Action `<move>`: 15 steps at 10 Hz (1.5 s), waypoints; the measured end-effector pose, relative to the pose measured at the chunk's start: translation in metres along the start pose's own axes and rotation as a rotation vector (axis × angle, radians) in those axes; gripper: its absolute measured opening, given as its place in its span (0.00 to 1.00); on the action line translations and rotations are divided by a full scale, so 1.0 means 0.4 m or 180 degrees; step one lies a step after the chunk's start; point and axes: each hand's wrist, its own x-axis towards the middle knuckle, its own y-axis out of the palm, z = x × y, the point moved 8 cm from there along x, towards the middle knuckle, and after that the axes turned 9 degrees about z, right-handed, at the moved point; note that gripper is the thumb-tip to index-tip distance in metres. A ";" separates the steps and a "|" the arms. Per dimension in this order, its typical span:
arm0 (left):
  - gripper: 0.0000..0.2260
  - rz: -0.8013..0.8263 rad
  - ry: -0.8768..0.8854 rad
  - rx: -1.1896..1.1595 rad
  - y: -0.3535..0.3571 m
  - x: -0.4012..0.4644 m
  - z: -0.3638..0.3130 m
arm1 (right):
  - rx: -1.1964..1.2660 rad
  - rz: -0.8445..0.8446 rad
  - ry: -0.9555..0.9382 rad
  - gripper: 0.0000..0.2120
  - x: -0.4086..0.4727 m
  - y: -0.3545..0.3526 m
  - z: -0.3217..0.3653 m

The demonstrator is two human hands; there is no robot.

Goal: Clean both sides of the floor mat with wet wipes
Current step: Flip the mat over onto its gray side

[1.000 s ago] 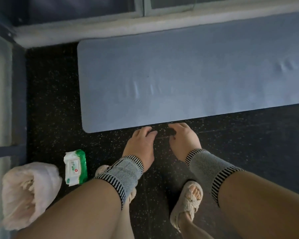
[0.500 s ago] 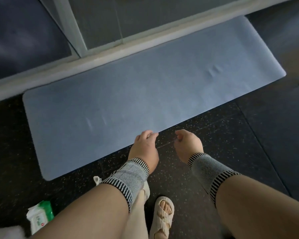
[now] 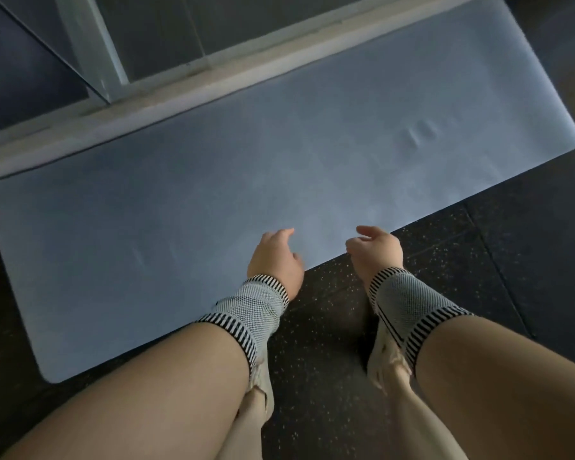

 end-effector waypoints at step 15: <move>0.11 -0.1103 -0.2774 -0.5912 0.627 0.343 0.341 | 0.1918 0.0539 0.1603 0.09 0.563 0.117 -0.437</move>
